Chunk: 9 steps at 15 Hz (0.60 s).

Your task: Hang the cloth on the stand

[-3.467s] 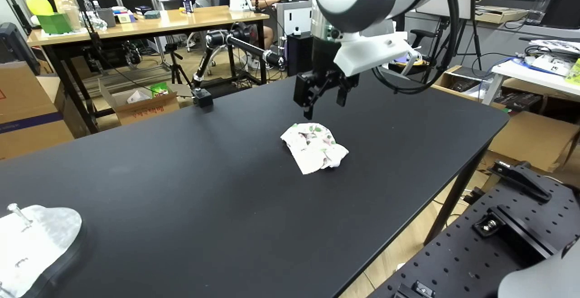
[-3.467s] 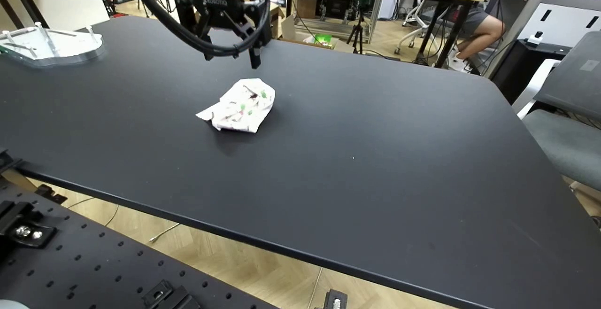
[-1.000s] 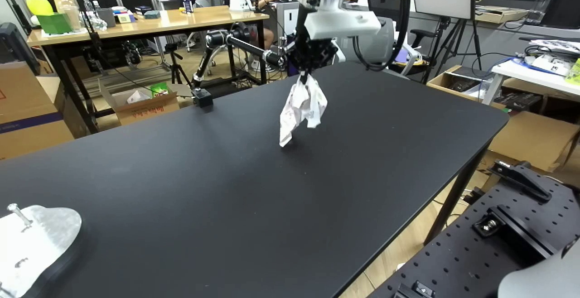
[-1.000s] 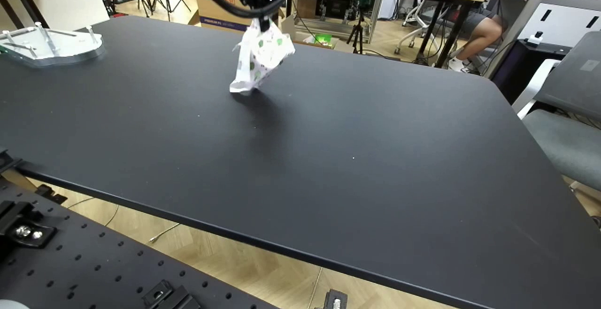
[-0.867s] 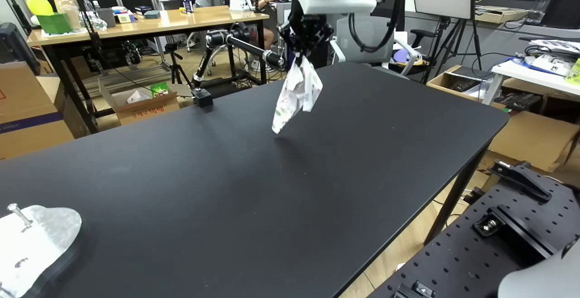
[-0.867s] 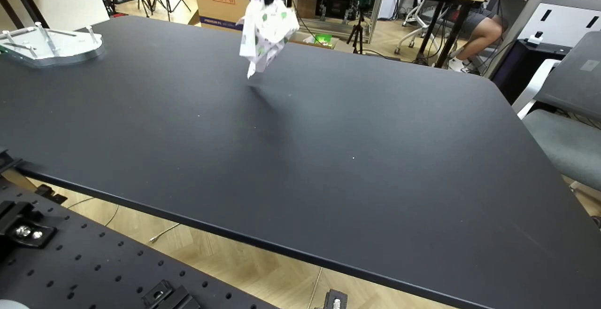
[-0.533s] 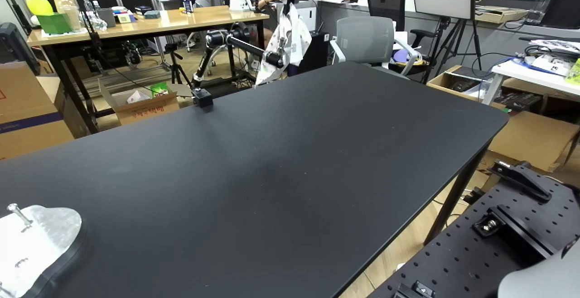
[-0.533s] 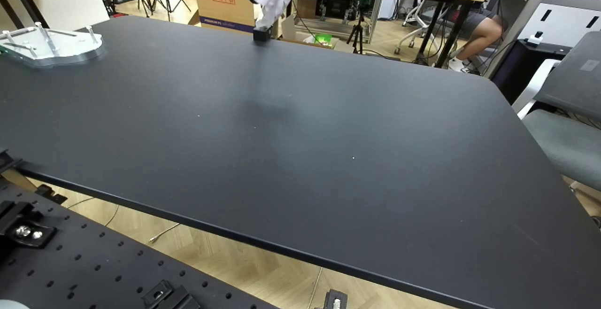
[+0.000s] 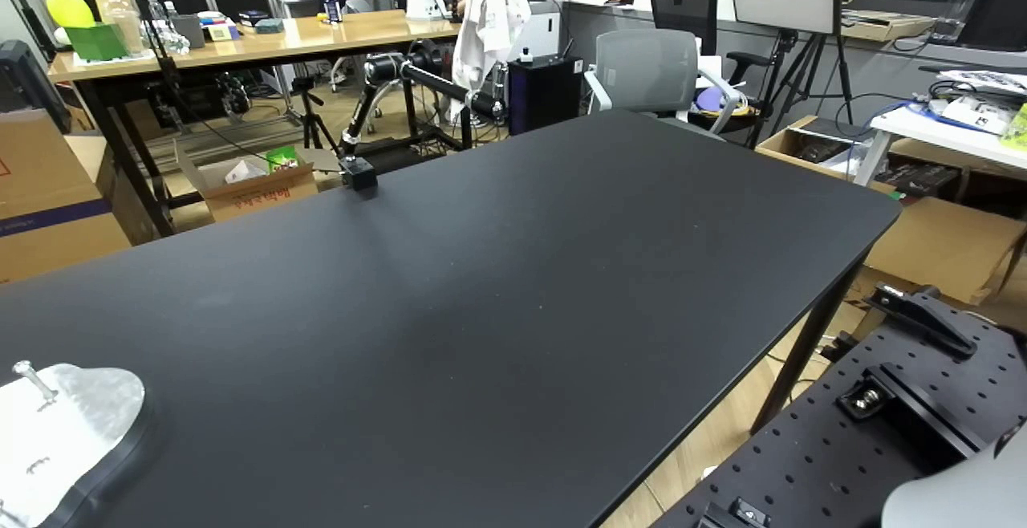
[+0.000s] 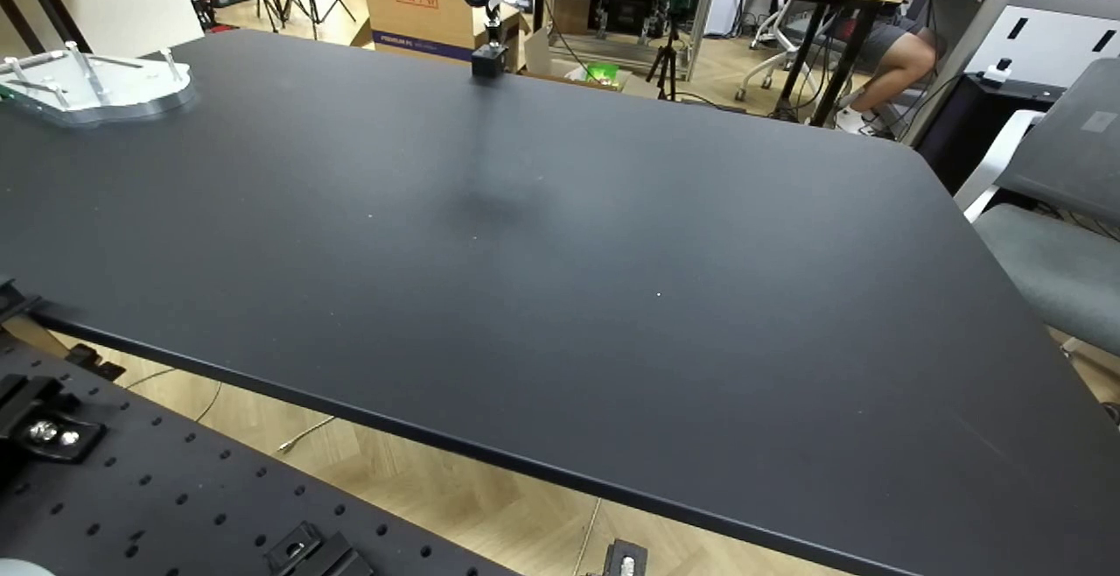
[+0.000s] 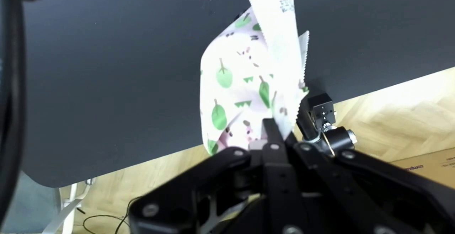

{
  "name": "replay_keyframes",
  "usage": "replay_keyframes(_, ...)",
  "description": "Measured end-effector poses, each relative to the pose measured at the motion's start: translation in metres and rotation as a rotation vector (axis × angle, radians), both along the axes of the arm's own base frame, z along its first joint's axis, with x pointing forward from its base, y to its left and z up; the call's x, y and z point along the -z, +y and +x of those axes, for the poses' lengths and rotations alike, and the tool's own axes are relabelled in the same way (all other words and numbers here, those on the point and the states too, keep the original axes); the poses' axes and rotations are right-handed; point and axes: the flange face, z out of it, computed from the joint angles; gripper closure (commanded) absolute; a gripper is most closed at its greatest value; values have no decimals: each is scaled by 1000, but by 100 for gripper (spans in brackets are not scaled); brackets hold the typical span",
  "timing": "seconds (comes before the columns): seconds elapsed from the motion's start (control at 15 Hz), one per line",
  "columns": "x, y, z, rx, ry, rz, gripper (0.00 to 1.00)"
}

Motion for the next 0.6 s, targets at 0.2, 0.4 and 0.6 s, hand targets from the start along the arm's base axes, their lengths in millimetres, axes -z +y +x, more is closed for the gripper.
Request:
replay_keyframes(0.2, 7, 6, 3, -3, 58, 0, 100)
replay_keyframes(0.4, 21, 10, 6, -4, 119, 1, 100)
replay_keyframes(0.6, 37, 14, 7, -7, 189, 5, 100)
